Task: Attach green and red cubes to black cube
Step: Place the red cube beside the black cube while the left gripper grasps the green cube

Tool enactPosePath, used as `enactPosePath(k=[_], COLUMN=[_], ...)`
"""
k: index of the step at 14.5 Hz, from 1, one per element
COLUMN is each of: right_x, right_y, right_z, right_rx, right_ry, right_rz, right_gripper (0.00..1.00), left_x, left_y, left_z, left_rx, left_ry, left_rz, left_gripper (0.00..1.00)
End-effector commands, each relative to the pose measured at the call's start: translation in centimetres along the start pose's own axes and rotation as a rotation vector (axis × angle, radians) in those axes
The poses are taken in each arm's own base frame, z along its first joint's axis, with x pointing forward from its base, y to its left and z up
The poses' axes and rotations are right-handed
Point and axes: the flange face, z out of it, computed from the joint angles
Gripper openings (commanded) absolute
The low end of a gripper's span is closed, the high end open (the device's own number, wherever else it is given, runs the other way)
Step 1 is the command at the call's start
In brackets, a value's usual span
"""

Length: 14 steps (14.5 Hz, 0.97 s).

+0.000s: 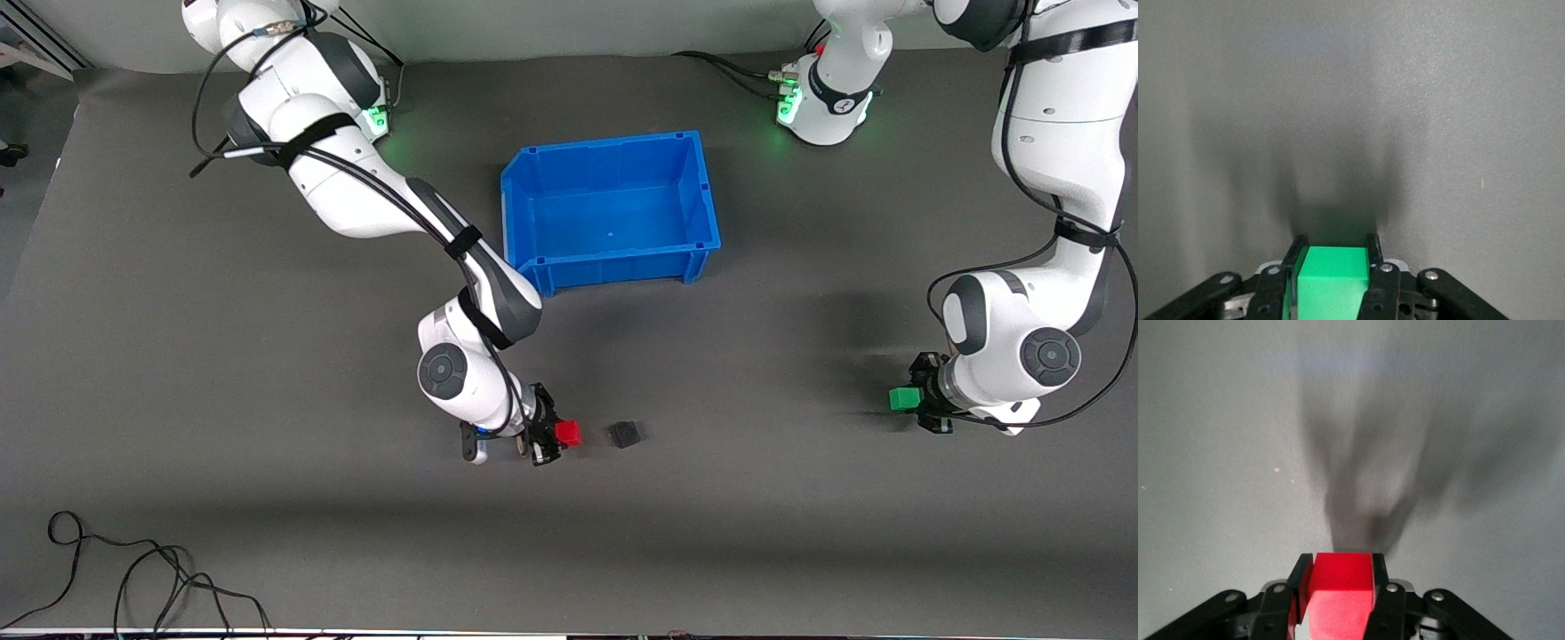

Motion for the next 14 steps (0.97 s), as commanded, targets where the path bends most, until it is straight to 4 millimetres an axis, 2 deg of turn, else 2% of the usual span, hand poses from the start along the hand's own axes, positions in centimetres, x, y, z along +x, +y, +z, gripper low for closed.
enactPosePath(k=[1,3,7,8,10,14], right_x=[-1.9,-2.3,-2.9,-3.1,-3.1,-3.7], right_y=[-0.4,-0.4,-0.1,0.0,0.0,0.3], right_z=[1.0,0.8,1.0,1.0,1.0,1.1], right_rx=[0.039,0.043,0.041,0.04,0.042,0.044], right_ry=[-0.05,-0.055,-0.058,-0.057,-0.052,-0.042], right_rz=[0.046,0.044,0.04,0.043,0.042,0.026], right_gripper=[0.31,0.31,0.31,0.31,0.31,0.31], left_x=[-0.1,-0.8,-4.9,-6.1,-10.0,-18.8], left_y=[0.2,1.7,4.8,5.2,5.3,5.0], left_z=[-3.3,-6.4,-12.9,-13.7,-13.8,-10.0], left_rx=[0.009,0.009,0.02,0.016,0.011,0.058], left_ry=[0.016,0.008,-0.039,-0.05,-0.054,-0.09], left_rz=[-0.009,-0.015,-0.051,-0.07,-0.073,-0.061], left_gripper=[0.0,0.0,0.0,0.0,0.0,0.0])
